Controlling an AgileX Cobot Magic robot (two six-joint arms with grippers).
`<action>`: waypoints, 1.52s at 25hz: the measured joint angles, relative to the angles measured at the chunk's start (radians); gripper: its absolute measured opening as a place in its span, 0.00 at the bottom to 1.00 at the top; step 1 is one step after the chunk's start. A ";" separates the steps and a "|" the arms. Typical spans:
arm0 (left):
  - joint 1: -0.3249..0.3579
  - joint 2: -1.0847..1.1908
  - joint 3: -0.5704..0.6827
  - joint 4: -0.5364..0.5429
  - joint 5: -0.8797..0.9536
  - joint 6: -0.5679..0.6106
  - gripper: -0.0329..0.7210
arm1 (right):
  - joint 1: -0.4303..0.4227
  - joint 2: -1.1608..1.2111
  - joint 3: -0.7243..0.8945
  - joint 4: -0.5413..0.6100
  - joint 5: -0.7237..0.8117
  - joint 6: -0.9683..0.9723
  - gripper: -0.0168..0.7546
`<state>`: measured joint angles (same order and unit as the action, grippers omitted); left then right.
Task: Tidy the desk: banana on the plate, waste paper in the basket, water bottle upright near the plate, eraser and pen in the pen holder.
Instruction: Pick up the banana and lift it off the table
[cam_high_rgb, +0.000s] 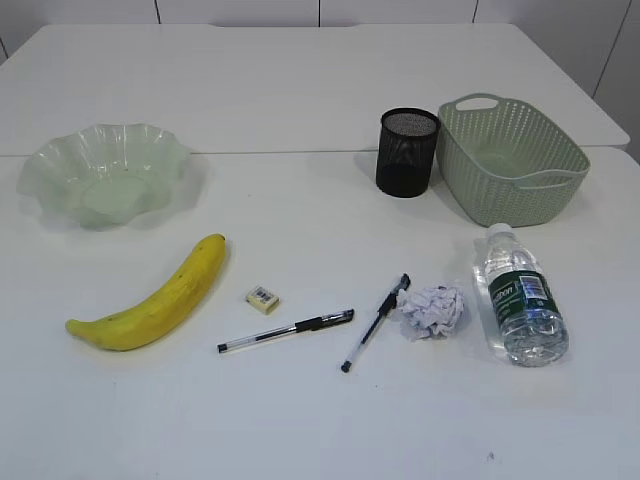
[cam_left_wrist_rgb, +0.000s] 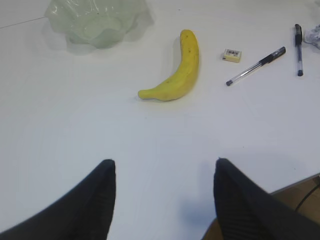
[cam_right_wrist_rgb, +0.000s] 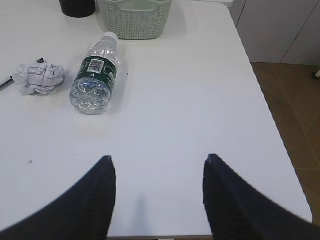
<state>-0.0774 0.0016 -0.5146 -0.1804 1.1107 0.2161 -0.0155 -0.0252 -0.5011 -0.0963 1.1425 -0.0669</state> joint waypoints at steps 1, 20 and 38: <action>0.000 0.000 0.000 0.000 0.000 0.000 0.62 | 0.000 0.000 0.000 0.000 0.000 0.000 0.57; 0.000 0.000 0.000 0.000 0.000 0.000 0.62 | 0.000 0.000 0.000 0.000 0.000 0.000 0.57; 0.000 0.000 0.000 0.000 0.000 0.000 0.61 | 0.000 0.000 0.000 -0.015 0.000 -0.002 0.57</action>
<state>-0.0774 0.0016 -0.5146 -0.1804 1.1107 0.2161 -0.0155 -0.0252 -0.5011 -0.1117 1.1425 -0.0689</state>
